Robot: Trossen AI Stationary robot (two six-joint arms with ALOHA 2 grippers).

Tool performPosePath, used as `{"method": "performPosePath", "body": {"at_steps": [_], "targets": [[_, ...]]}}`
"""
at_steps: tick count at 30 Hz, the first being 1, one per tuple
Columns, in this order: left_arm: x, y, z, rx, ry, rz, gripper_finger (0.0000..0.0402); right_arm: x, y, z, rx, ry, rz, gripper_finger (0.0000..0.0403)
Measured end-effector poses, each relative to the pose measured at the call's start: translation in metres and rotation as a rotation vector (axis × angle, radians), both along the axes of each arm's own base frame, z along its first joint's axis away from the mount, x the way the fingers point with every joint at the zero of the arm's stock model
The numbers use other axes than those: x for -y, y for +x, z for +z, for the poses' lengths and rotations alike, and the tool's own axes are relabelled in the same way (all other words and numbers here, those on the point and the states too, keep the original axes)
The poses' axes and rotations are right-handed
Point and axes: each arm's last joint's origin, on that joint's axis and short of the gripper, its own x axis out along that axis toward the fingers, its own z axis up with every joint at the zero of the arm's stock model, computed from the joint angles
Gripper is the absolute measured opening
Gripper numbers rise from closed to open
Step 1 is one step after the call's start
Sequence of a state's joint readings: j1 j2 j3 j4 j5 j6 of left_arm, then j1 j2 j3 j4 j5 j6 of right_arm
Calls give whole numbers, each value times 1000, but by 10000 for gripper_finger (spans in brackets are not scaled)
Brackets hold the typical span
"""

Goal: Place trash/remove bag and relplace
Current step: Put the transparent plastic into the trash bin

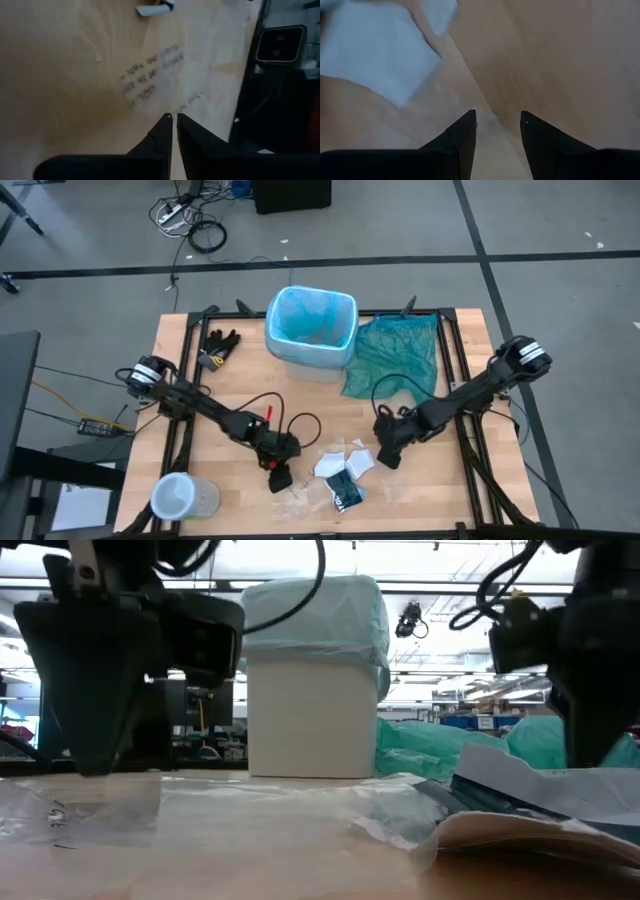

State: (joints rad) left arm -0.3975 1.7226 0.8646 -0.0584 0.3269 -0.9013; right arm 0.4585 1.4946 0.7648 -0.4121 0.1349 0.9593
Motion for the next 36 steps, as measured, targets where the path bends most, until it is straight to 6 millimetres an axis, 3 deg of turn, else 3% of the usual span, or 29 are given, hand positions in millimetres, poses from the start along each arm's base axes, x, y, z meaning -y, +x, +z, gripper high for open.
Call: {"method": "performPosePath", "body": {"at_steps": [6, 13, 19, 25, 36], "targets": [[-7, -13, 16, 15, 139, 20, 35, -16, 5, -9, -37, -7, 30, 142], [-11, -16, 20, 24, 201, 19, 35, -26, 7, -23, -134, -26, -18, 134], [-12, -19, 18, 14, 234, -20, 35, -23, 3, -26, -274, -55, -45, 14], [-22, -24, 36, 79, 308, -27, 35, -15, 5, 11, -272, -43, -72, 1], [-53, -43, 92, 282, 446, 148, 35, -3, 28, 118, -66, -168, -100, 0]]}}
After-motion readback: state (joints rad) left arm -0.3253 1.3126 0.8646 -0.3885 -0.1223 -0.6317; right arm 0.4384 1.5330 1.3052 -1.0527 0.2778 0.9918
